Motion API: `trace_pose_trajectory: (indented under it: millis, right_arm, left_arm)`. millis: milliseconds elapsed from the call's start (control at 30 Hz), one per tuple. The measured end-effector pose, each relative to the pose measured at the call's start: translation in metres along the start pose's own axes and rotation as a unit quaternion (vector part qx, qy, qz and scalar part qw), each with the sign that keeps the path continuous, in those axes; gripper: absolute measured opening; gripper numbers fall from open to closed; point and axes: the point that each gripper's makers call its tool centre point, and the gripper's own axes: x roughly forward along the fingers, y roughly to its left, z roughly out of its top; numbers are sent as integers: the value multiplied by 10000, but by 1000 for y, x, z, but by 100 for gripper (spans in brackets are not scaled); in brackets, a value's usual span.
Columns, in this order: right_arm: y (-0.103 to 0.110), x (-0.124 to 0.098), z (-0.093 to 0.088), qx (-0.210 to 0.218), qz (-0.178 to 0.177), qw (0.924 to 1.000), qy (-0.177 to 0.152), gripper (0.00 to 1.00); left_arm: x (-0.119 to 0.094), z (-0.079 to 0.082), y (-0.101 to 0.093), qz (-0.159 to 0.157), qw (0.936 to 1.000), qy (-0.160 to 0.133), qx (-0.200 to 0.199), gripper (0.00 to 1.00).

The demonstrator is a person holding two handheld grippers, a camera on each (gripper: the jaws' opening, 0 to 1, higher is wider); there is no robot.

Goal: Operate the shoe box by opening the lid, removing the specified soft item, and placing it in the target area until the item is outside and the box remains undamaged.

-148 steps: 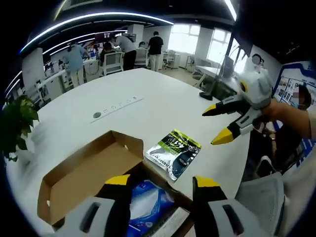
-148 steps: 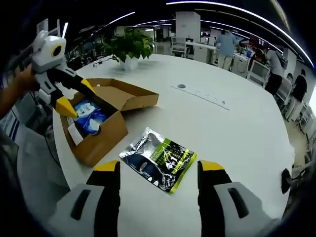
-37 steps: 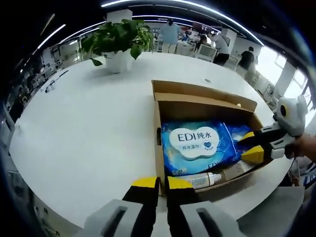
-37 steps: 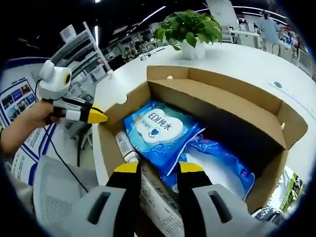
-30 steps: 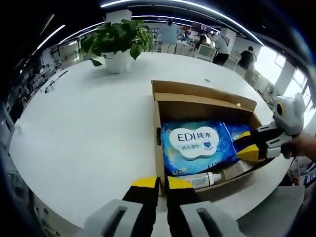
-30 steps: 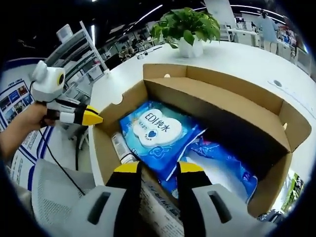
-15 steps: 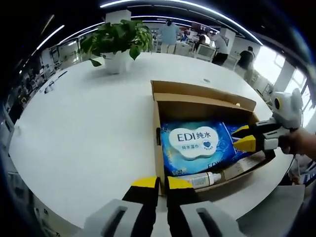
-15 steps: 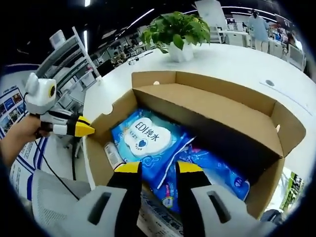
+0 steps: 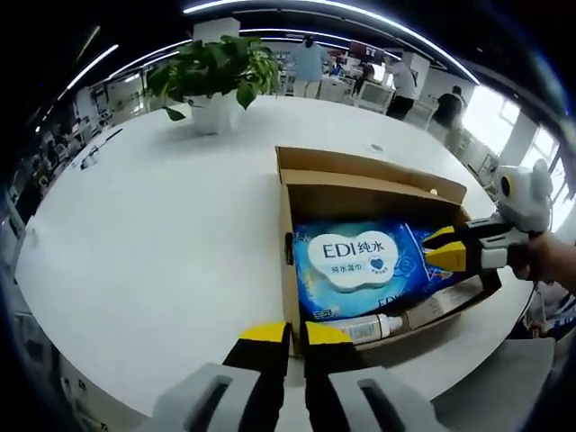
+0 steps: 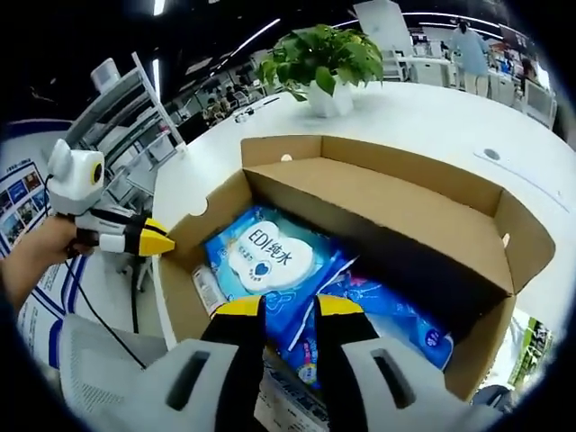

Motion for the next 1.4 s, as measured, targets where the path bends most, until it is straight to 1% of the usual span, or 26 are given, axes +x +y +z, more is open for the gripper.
trace_pose_trajectory:
  millis: [100,133,333,400,567,767,867,967,1000,1033,1100,1167,1267,1400]
  right_arm:
    - [-2,4,2,54,-3,10000,-7,23]
    - [-6,6,1,42,-82,10000,19,23]
    - [-12,11,-5,115,-158,9996,194,26]
    - [-12,12,-6,141,-124,9996,206,25]
    - [-12,17,3,80,-94,9999,105,24]
    - [-18,31,3,156,-104,9996,195,22]
    - [-20,37,3,280,-122,9993,216,21]
    - [-22,36,2,286,-205,9992,208,15]
    - [-27,36,1,287,-309,9989,221,11]
    - [-28,38,2,290,-291,9990,200,9]
    - [-29,38,2,271,-259,9990,226,8]
    - [-30,36,3,245,-288,9991,214,6]
    - [-31,34,6,365,-301,9988,154,3]
    - [-25,23,14,444,-297,9986,-23,1]
  left_arm:
    - [1,0,1,-1,10000,8,18,5]
    - [1,0,1,-7,10000,13,16,5]
    - [2,0,2,-8,10000,16,16,5]
    - [2,0,1,-6,10000,14,11,5]
    - [2,0,1,-10,10000,15,-2,5]
    - [2,0,1,-27,10000,22,27,5]
    - [2,0,1,-36,10000,20,16,5]
    - [2,0,1,-31,10000,11,19,5]
    - [2,0,1,-31,10000,8,18,5]
    - [2,0,1,-30,10000,6,13,5]
    - [2,0,1,-30,10000,-1,7,5]
    - [2,0,1,-28,10000,1,5,5]
    - [2,0,1,-18,10000,11,14,5]
    - [2,0,2,6,10000,-4,11,5]
